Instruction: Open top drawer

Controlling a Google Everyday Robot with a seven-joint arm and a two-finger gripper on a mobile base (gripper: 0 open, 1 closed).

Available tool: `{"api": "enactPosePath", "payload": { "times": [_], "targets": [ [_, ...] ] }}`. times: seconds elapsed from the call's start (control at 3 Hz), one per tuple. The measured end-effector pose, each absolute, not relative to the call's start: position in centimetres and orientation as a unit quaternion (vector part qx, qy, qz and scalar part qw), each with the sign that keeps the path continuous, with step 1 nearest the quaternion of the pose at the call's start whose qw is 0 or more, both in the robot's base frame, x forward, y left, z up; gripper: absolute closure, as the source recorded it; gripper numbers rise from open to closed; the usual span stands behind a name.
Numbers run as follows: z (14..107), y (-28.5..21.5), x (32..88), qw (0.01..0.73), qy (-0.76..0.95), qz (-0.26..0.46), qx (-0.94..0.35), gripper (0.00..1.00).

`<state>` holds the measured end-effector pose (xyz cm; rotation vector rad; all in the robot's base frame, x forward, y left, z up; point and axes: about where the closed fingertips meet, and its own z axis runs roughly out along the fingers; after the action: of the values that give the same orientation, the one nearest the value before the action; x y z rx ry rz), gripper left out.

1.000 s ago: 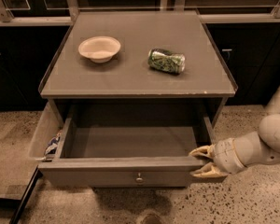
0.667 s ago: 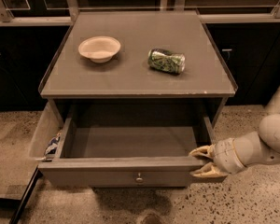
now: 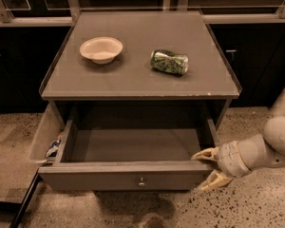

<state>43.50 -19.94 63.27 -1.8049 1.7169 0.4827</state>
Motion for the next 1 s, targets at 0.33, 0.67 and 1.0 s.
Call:
{"api": "enactPosePath", "payload": {
  "times": [0.33,0.67,1.0],
  "targets": [
    [63.27,-19.94,43.50,0.298,0.646,0.182,-0.679,0.00],
    [63.27,-19.93,43.50,0.298,0.646,0.182,-0.679,0.00],
    [64.10,-19.56,43.66,0.297,0.640,0.177,-0.685,0.00]
  ]
}}
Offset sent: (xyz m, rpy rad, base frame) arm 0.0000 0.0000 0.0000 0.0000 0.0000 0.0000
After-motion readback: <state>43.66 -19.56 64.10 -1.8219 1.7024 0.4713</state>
